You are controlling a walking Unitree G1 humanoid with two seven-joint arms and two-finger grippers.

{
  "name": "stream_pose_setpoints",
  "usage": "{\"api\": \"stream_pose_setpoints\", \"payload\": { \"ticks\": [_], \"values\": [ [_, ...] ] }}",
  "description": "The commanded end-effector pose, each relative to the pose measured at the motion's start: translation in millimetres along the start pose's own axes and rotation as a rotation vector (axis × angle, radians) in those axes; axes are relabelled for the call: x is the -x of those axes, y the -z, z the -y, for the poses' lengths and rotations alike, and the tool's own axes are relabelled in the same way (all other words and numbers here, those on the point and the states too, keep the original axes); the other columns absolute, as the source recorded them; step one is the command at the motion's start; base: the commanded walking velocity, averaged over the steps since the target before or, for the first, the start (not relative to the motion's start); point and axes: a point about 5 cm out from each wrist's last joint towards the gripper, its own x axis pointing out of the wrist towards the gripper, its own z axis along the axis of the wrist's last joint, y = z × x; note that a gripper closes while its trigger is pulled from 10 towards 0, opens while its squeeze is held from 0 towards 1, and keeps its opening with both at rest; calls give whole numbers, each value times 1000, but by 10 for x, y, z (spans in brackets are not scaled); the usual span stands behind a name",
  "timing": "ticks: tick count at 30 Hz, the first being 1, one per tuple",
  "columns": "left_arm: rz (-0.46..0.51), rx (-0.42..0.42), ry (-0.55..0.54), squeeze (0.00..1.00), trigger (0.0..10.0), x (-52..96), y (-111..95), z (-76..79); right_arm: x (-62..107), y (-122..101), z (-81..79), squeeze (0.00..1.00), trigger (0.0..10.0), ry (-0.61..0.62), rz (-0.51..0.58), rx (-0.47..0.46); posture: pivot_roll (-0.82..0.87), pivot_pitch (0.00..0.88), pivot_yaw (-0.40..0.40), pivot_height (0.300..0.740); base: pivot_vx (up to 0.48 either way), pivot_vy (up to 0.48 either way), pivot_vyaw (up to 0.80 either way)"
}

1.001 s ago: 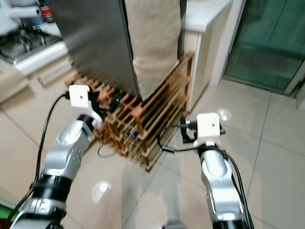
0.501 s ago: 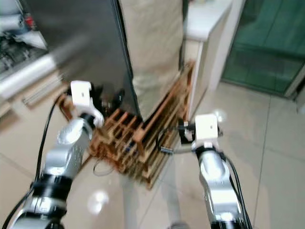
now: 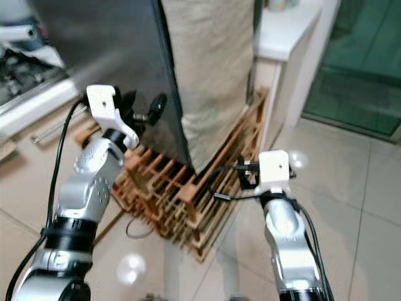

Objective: Restocking fridge

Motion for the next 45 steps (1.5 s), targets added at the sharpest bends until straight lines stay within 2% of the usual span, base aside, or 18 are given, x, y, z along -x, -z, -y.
{"api": "stream_pose_setpoints", "payload": {
  "ticks": [1, 8, 15, 22, 28, 33, 35, 41, 45],
  "values": [
    [-12, -18, 19, 0, 10000, 11, 3, 26, 16, -21, -11, 0, 10000, -8, 14, 1, -188, 0, 112, 740, 0, 0, 0],
    [-61, -40, 87, 0, 10000, 32, 84, 124, 13, -20, 17, 0, 10000, 10, 10, 8, -187, 0, 109, 740, 0, 0, -68],
    [-76, -42, 64, 0, 10000, 20, 107, 102, 18, -22, 48, 0, 10000, 22, 17, 1, -189, 0, 112, 740, 0, 0, -691],
    [-76, -34, -34, 0, 10000, -21, 80, -3, 19, -24, 35, 0, 10000, 19, 23, -1, -190, 0, 113, 740, 0, 0, 0],
    [-81, -34, -184, 0, 10000, -70, 51, -171, 19, -20, 33, 0, 10000, 16, 23, 2, -192, 0, 114, 740, 0, 0, 0],
    [-82, -18, -235, 0, 10000, -81, 42, -224, 24, -16, 31, 0, 10000, 14, 23, 2, -197, 0, 116, 740, 0, 0, 0],
    [-82, -5, -222, 0, 10000, -106, 47, -192, 29, -11, 33, 0, 10000, 14, 21, 2, -196, 0, 114, 740, 0, 0, 0],
    [-51, 31, -99, 0, 10000, -196, -6, 53, 37, -6, 33, 0, 10000, 12, 20, 5, -202, 0, 118, 740, 0, 0, 0],
    [-51, 30, -74, 0, 10000, -179, -24, 82, 44, -2, 51, 0, 10000, 18, 19, 5, -205, 0, 121, 740, 0, 0, 0]
  ]
}}
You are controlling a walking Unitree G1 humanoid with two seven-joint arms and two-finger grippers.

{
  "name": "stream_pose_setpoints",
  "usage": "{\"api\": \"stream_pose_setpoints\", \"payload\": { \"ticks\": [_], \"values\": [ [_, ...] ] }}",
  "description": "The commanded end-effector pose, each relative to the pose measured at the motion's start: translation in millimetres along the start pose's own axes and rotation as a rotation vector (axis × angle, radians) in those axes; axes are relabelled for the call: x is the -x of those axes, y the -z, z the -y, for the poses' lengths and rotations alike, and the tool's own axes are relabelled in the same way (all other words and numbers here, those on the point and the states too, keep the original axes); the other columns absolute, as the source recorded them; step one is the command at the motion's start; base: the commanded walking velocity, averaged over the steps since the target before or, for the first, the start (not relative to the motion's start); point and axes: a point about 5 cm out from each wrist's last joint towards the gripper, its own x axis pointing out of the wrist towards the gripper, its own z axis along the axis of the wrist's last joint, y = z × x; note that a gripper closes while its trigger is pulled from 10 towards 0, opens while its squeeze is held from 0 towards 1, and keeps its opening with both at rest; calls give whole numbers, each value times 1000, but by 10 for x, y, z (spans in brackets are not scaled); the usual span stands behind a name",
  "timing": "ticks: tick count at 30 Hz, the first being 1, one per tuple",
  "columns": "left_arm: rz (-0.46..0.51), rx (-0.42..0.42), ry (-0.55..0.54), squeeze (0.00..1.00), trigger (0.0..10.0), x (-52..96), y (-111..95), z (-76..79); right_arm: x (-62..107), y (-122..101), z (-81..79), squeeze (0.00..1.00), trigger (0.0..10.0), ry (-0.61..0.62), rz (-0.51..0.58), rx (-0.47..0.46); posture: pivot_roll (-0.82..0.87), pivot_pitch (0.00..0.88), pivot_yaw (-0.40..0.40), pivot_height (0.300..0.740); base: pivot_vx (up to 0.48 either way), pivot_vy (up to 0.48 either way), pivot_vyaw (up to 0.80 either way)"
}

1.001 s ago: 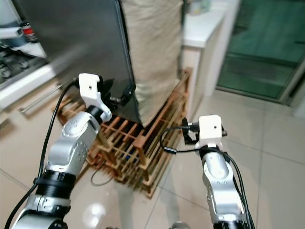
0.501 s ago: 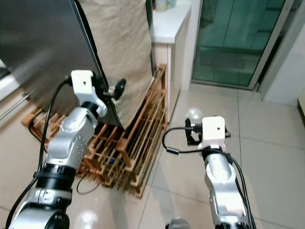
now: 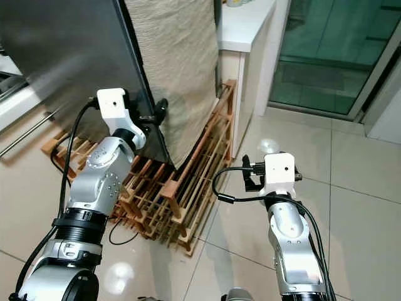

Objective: Restocking fridge

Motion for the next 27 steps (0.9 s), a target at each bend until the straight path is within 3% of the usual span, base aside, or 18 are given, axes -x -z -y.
{"api": "stream_pose_setpoints", "payload": {
  "ticks": [1, 27],
  "values": [
    [10, -9, 32, 0, 10000, 17, -64, 31, 13, -23, 6, 0, 10000, 0, 14, 6, -207, 0, 122, 740, 0, 0, 0],
    [-35, 48, 108, 0, 10000, 35, -55, 141, 3, 9, -18, 0, 10000, -6, 5, 9, -201, 0, 121, 740, 0, 0, 0]
  ]
}}
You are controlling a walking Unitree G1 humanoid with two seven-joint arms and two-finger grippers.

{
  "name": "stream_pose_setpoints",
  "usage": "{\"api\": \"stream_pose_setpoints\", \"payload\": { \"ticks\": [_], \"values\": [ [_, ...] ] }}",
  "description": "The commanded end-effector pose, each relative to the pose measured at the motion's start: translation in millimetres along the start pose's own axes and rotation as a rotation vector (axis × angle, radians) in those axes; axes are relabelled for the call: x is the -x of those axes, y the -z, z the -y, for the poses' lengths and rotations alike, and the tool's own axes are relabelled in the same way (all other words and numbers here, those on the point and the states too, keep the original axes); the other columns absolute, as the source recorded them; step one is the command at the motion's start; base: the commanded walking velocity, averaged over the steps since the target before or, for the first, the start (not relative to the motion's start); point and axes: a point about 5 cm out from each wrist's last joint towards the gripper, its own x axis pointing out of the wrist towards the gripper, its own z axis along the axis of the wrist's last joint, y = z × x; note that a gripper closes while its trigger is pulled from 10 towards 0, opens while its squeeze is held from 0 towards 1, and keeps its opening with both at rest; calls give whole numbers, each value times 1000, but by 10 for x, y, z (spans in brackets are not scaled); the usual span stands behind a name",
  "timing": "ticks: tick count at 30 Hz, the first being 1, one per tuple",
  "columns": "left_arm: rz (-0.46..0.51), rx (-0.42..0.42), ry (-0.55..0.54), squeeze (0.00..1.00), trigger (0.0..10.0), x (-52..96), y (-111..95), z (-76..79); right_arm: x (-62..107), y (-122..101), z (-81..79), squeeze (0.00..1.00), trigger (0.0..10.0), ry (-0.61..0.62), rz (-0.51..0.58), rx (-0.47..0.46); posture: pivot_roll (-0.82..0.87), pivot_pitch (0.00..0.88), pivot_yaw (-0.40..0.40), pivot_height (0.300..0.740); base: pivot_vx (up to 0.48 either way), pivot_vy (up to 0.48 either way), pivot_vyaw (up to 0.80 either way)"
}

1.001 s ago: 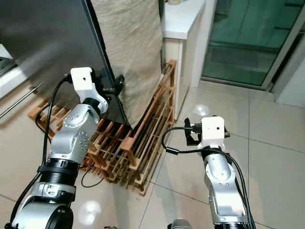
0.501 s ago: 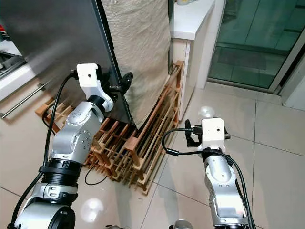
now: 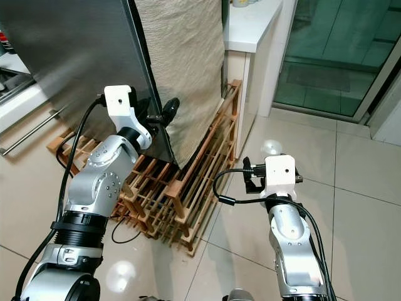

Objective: Restocking fridge

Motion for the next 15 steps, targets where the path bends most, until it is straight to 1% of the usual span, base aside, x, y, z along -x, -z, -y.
{"api": "stream_pose_setpoints", "payload": {
  "ticks": [1, 7, 13, 15],
  "values": [
    [-8, 5, 15, 0, 10000, -13, -11, 6, -16, -15, -23, 0, 10000, -8, 12, 8, -201, 0, 122, 740, 0, 0, 0],
    [-41, 71, 91, 0, 10000, -34, -2, 99, -21, -5, -22, 0, 10000, -10, 12, 11, -203, 0, 126, 740, 0, 0, 0],
    [-30, 46, 68, 0, 10000, -67, -7, 83, -22, 0, -26, 0, 10000, -10, 12, 11, -203, 0, 127, 740, 0, 0, 0],
    [-20, 21, 29, 0, 10000, -102, -11, 50, -24, 1, -30, 0, 10000, -12, 13, 12, -204, 0, 127, 740, 0, 0, 0]
  ]
}}
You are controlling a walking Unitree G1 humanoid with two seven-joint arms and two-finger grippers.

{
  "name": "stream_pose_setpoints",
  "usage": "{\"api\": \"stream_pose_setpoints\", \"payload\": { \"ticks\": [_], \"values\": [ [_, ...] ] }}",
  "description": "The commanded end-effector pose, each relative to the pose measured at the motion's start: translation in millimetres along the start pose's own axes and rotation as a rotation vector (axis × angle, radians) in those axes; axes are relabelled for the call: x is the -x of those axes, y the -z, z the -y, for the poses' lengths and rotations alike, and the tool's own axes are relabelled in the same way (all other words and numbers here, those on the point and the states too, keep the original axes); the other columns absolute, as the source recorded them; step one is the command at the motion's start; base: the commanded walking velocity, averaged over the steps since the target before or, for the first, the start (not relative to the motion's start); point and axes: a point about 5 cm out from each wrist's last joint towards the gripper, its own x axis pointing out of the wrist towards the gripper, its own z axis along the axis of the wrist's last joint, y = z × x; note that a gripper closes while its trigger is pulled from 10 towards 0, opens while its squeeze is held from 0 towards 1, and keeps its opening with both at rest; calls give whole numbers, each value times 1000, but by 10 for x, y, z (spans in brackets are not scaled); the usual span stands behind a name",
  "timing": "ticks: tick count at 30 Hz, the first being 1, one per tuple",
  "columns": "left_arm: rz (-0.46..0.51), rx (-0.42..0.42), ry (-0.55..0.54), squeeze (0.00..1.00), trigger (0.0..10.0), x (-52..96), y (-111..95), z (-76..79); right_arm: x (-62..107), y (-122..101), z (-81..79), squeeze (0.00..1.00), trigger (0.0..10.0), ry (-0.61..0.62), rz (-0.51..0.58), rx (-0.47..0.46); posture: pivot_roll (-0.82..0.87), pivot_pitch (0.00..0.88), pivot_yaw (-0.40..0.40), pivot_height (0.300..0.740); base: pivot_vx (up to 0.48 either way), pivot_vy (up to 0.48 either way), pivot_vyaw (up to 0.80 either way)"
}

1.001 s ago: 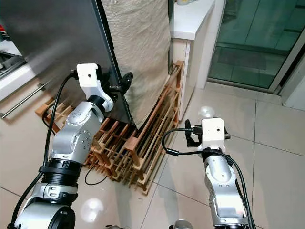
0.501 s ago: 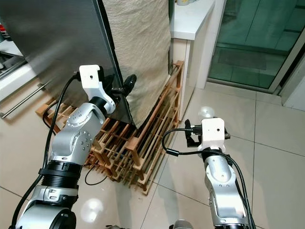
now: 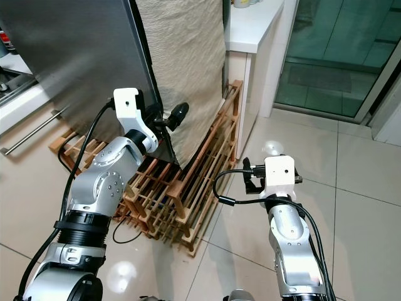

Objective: Restocking fridge

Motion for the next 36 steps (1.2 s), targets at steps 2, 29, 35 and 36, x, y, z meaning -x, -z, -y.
{"api": "stream_pose_setpoints", "payload": {
  "ticks": [2, 29, 35, 36],
  "values": [
    [43, -36, -54, 0, 10000, -40, -118, -63, -22, -31, -20, 0, 10000, -10, 20, 11, -211, 0, 132, 740, 0, 0, 0],
    [112, -23, 37, 0, 10000, -105, -210, 157, 4, -16, 4, 0, 10000, 2, 14, 11, -217, 0, 134, 740, 0, 0, 0],
    [108, -23, 52, 0, 10000, -127, -198, 237, 5, -9, -18, 0, 10000, -4, 11, 10, -214, 0, 132, 740, 0, 0, 0],
    [104, -20, 50, 0, 10000, -130, -191, 237, 4, -10, -21, 0, 10000, -4, 11, 10, -214, 0, 133, 740, 0, 0, 0]
  ]
}}
